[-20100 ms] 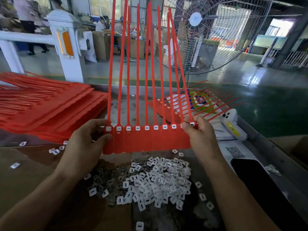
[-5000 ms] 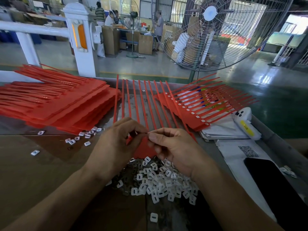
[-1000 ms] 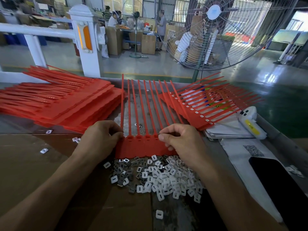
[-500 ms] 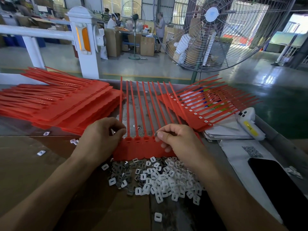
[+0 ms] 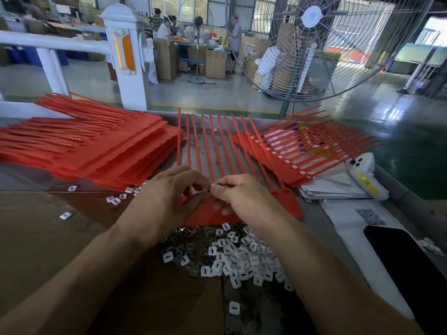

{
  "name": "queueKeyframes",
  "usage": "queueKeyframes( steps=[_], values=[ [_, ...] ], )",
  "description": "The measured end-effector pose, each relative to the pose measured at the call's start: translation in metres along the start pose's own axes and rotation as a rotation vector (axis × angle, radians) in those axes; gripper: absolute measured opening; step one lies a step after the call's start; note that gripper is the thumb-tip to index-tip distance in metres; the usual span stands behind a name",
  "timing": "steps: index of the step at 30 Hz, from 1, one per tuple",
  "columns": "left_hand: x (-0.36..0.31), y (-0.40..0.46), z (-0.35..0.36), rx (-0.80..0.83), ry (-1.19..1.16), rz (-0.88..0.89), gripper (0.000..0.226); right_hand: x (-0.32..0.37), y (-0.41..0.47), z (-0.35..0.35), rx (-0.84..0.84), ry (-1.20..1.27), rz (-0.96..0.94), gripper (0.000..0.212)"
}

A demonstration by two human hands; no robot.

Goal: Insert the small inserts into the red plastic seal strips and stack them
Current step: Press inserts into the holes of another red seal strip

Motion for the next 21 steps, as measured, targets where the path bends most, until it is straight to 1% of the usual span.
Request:
queueKeyframes(
  steps=[4, 6, 8, 10, 12, 16, 21],
  values=[
    [-0.002, 0.0, -0.002, -0.007, 0.072, 0.005, 0.015, -0.003, -0.001, 0.001, -0.025, 0.051, -0.009, 0.016],
    [0.003, 0.001, -0.004, -0.026, 0.059, -0.082, 0.01, -0.005, -0.001, 0.001, -0.06, 0.086, -0.022, 0.014],
    [0.012, 0.0, -0.007, -0.04, 0.063, -0.216, 0.007, -0.008, -0.002, -0.001, -0.099, 0.063, -0.042, 0.013],
    [0.019, -0.002, -0.008, -0.029, 0.066, -0.332, 0.006, -0.01, -0.003, -0.003, -0.117, 0.03, -0.067, 0.013],
    [0.019, -0.002, -0.008, 0.008, 0.07, -0.394, 0.005, -0.012, -0.005, -0.004, -0.127, 0.028, -0.088, 0.013],
    [0.016, -0.001, -0.006, 0.074, 0.062, -0.445, 0.006, -0.014, -0.007, -0.004, -0.124, 0.027, -0.1, 0.013],
    [0.015, 0.001, -0.003, 0.089, 0.071, -0.468, 0.006, -0.015, -0.007, -0.004, -0.105, -0.002, -0.099, 0.012]
  ],
)
Point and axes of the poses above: each hand's wrist, its own y-axis towards the middle knuckle, its own z-axis out of the palm, x = y × z, the point moved 1 cm from there along y, towards the middle knuckle, and after that the axes turned 1 degree about -y, right-handed, at the moved point
